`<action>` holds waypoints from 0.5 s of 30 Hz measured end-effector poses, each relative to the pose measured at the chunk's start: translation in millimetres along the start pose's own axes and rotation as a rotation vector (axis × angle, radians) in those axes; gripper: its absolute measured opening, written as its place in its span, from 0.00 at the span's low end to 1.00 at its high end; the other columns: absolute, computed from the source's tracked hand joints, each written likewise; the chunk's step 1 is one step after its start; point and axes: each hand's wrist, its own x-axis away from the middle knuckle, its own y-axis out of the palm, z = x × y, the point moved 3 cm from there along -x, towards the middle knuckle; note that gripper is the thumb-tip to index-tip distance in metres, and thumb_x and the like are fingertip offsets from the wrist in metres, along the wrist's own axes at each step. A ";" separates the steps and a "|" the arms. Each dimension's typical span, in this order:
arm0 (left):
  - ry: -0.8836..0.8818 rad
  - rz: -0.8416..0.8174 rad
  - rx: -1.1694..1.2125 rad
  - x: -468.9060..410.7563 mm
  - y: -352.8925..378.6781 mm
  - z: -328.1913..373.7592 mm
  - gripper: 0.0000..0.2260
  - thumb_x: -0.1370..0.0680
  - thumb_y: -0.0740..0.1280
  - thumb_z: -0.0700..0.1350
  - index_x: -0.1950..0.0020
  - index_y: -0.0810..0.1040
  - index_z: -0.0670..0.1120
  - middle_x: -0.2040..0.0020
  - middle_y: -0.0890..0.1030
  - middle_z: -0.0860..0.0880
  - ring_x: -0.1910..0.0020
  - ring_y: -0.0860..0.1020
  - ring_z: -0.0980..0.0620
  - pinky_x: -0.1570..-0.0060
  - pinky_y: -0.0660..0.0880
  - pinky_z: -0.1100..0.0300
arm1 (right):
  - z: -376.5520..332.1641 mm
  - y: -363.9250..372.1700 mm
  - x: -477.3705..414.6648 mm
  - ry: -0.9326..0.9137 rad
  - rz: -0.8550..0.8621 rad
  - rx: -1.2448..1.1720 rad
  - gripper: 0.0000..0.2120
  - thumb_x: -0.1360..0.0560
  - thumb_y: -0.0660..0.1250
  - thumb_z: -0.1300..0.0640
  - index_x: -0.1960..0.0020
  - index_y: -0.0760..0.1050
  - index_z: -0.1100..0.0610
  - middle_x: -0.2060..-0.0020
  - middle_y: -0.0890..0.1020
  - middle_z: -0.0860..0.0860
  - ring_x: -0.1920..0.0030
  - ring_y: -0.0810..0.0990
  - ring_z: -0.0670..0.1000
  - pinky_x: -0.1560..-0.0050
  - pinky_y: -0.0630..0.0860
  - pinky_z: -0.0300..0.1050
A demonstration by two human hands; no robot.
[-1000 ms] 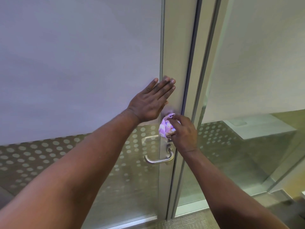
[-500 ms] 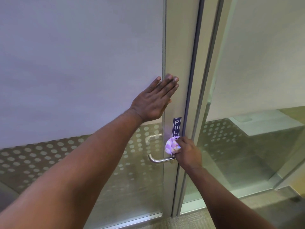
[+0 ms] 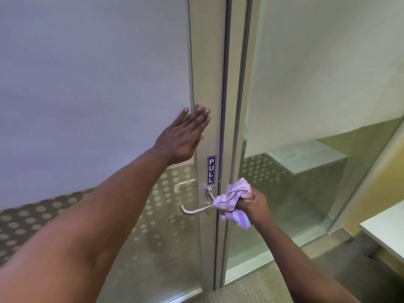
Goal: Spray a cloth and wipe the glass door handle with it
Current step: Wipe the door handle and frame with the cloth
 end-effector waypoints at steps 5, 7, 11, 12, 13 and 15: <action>0.013 -0.044 0.194 9.1 -12.0 17.3 0.27 0.13 0.51 0.53 0.17 0.58 0.42 0.16 0.58 0.43 0.16 0.53 0.47 0.17 0.48 0.47 | -32.7 -14.3 1.9 -0.065 0.091 -0.156 0.17 0.38 0.72 0.52 0.51 0.84 0.56 0.55 0.87 0.50 0.56 0.84 0.49 0.53 0.81 0.44; 0.019 -0.080 0.314 9.7 -18.7 29.1 0.29 0.14 0.53 0.56 0.16 0.57 0.43 0.16 0.57 0.43 0.16 0.55 0.47 0.18 0.53 0.46 | -46.8 -14.1 1.4 -0.091 0.103 -0.186 0.17 0.36 0.70 0.51 0.49 0.83 0.57 0.53 0.86 0.52 0.53 0.84 0.52 0.50 0.80 0.46; 0.057 -0.245 0.475 4.5 -34.5 54.7 0.37 0.18 0.55 0.68 0.14 0.52 0.50 0.15 0.56 0.49 0.20 0.65 0.46 0.22 0.63 0.49 | -75.6 -8.2 -0.2 -0.172 0.071 -0.218 0.13 0.30 0.65 0.61 0.47 0.79 0.60 0.51 0.84 0.54 0.49 0.82 0.54 0.46 0.79 0.47; 0.073 -0.274 0.496 1.8 -38.6 61.6 0.39 0.20 0.56 0.70 0.14 0.50 0.52 0.15 0.57 0.50 0.21 0.66 0.45 0.24 0.65 0.49 | -81.2 -7.5 1.0 -0.163 0.077 -0.226 0.14 0.31 0.64 0.61 0.46 0.79 0.61 0.51 0.84 0.55 0.50 0.82 0.53 0.48 0.80 0.46; 0.082 -0.293 0.530 -1.3 -42.5 68.1 0.42 0.22 0.57 0.73 0.15 0.48 0.54 0.15 0.58 0.51 0.22 0.68 0.45 0.25 0.66 0.50 | -85.3 -7.4 1.8 -0.144 0.090 -0.220 0.16 0.32 0.64 0.61 0.45 0.79 0.62 0.52 0.84 0.56 0.52 0.83 0.52 0.51 0.80 0.44; 0.083 -0.311 0.624 -7.9 -50.5 80.6 0.46 0.25 0.63 0.73 0.15 0.47 0.57 0.17 0.62 0.52 0.24 0.70 0.46 0.29 0.68 0.54 | -93.6 -8.1 7.1 -0.107 0.114 -0.189 0.23 0.33 0.66 0.58 0.40 0.76 0.66 0.49 0.84 0.61 0.53 0.83 0.52 0.52 0.81 0.45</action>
